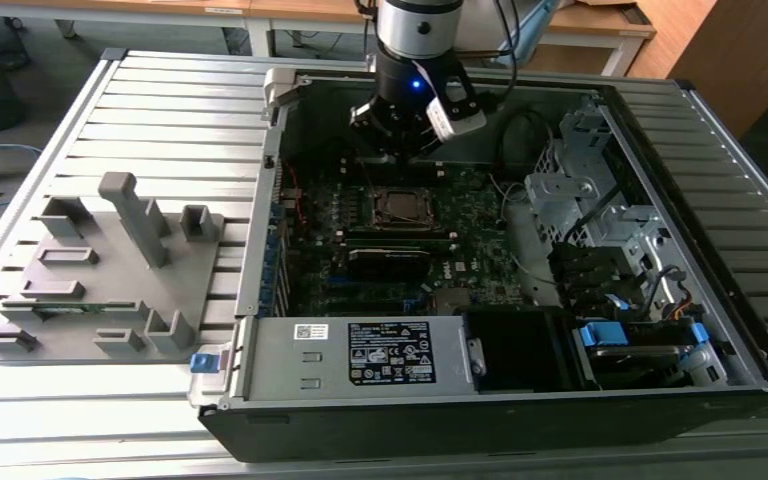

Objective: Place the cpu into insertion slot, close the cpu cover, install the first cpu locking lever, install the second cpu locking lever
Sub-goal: 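Install the first cpu locking lever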

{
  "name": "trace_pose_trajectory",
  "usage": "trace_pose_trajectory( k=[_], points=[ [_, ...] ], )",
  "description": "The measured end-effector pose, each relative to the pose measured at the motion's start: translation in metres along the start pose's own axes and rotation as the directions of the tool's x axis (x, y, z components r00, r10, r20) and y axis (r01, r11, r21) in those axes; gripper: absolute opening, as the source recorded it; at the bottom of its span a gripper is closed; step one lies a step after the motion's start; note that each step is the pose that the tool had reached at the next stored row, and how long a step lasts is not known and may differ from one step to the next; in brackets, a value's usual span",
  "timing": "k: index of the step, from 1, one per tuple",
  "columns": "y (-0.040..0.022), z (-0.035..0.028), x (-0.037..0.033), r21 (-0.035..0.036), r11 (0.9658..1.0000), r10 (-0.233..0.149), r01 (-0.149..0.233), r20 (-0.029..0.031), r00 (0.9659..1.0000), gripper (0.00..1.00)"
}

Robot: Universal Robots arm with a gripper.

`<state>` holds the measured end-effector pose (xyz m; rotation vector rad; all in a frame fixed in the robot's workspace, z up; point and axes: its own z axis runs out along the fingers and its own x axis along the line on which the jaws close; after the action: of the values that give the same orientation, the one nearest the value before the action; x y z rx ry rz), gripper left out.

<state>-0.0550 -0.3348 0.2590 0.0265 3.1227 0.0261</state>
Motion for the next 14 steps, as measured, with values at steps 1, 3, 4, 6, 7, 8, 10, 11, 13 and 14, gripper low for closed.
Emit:
trace_pose_trajectory(
  k=[1, 3, 4, 6, 7, 8, 10, 11, 13, 14],
  points=[
    [0.0001, -0.0006, 0.0000, -0.0002, 1.0000, 0.000, 0.000, 0.0002, 1.0000, 0.10],
    [0.0001, -0.0022, -0.0001, -0.0002, 1.0000, 0.000, 0.000, 0.0001, 1.0000, 0.10],
    [0.0001, -0.0031, -0.0001, -0.0002, 1.0000, 0.000, 0.000, 0.0002, 1.0000, 0.10],
    [0.0001, -0.0052, -0.0001, -0.0003, 1.0000, 0.000, 0.000, 0.0002, 1.0000, 0.10],
    [0.0001, -0.0064, -0.0001, -0.0003, 1.0000, 0.000, 0.000, 0.0002, 1.0000, 0.10],
    [0.0002, -0.0076, -0.0001, -0.0003, 1.0000, 0.000, 0.000, 0.0001, 1.0000, 0.10],
    [0.0002, -0.0102, -0.0002, -0.0002, 1.0000, 0.000, 0.000, 0.0001, 1.0000, 0.10],
    [0.0002, -0.0112, -0.0002, -0.0002, 1.0000, 0.000, 0.000, 0.0001, 1.0000, 0.10],
    [0.0003, -0.0116, -0.0002, -0.0005, 1.0000, 0.000, 0.000, 0.0003, 1.0000, 0.10],
    [0.0003, -0.0115, -0.0002, -0.0006, 1.0000, 0.000, 0.000, 0.0003, 1.0000, 0.10]
  ],
)
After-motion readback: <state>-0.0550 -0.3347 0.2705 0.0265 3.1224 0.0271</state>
